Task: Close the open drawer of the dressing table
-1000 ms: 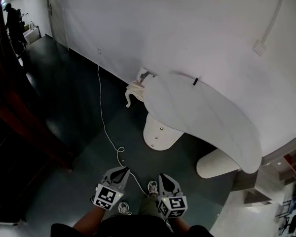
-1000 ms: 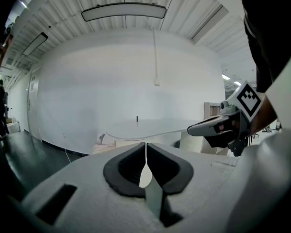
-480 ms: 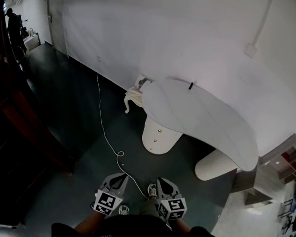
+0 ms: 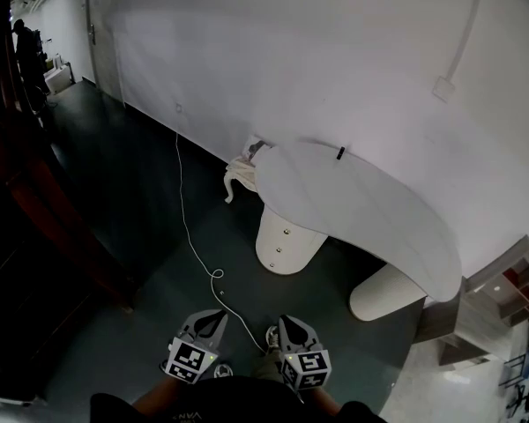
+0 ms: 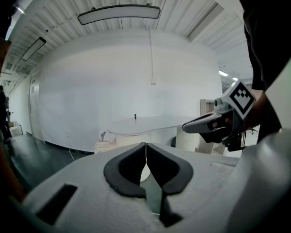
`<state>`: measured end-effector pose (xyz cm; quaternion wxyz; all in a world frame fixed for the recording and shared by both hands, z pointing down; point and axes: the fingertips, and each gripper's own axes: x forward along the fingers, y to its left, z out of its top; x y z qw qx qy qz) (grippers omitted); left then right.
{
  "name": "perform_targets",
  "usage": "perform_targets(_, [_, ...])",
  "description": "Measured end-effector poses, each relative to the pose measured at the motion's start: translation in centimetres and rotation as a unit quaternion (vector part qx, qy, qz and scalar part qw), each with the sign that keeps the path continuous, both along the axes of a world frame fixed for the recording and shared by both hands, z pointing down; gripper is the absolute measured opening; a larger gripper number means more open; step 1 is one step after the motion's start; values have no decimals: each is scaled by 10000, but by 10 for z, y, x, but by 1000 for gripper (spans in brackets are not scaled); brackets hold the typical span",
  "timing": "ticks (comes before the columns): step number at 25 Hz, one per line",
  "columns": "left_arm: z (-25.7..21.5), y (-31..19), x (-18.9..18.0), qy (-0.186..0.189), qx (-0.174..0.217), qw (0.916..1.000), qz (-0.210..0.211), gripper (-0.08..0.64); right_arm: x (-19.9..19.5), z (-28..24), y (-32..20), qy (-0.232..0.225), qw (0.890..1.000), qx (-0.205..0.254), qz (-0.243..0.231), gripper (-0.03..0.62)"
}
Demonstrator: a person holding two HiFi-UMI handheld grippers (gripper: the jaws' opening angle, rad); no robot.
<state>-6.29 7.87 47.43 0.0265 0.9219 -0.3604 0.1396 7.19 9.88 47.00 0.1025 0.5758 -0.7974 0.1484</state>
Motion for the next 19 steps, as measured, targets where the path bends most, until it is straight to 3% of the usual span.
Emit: perform_targets(19, [-5, -4, -12, 48, 97, 9998, -157, 20, -9, 2, -10, 33, 10000, -11, -33, 2])
